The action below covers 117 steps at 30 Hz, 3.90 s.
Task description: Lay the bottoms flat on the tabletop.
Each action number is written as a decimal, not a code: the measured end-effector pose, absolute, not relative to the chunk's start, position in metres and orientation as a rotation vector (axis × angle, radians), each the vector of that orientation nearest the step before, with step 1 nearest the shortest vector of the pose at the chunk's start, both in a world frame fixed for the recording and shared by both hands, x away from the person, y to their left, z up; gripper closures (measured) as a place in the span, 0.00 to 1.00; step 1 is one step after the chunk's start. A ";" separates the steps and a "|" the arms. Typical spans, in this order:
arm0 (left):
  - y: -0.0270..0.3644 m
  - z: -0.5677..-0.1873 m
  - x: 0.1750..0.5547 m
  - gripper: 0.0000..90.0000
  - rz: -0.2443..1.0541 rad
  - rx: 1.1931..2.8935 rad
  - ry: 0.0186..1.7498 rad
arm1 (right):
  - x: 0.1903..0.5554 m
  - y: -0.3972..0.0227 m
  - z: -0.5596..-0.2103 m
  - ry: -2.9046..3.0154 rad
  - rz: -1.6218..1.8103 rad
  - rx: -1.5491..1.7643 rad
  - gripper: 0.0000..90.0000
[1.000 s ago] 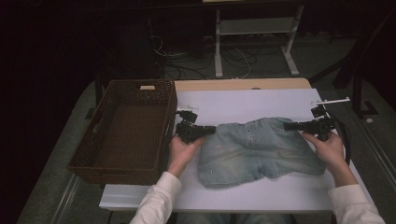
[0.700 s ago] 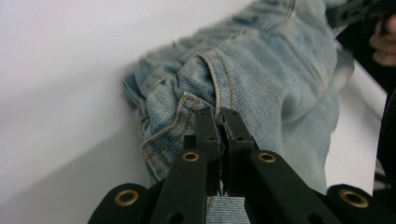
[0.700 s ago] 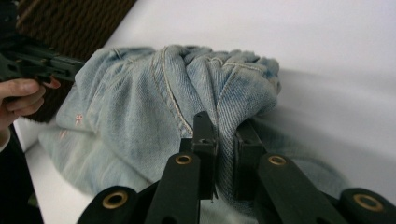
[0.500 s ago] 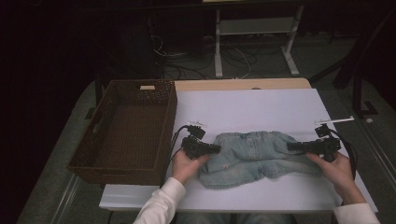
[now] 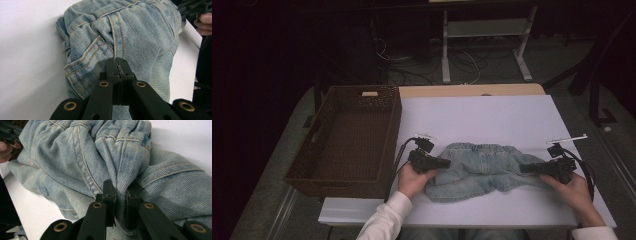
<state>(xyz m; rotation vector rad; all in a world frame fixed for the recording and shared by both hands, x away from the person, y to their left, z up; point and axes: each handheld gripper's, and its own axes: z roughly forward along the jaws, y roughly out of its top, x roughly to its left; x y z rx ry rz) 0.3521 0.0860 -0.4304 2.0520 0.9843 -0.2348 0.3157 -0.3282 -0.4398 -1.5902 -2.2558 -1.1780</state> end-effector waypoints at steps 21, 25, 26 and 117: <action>0.086 -0.434 0.356 0.99 -0.252 2.039 0.991 | 0.350 -0.335 -0.402 -2.326 -1.292 -1.726 0.35; 0.087 -0.434 0.356 0.99 -0.251 2.040 0.989 | 0.369 -0.326 -0.413 -2.309 -1.260 -1.711 0.35; 0.087 -0.434 0.356 0.99 -0.250 2.039 0.989 | 0.373 -0.323 -0.415 -2.314 -1.235 -1.707 0.35; 0.052 -0.446 0.397 0.79 -0.164 2.012 1.134 | 0.350 -0.319 -0.407 -2.494 -1.306 -1.641 0.81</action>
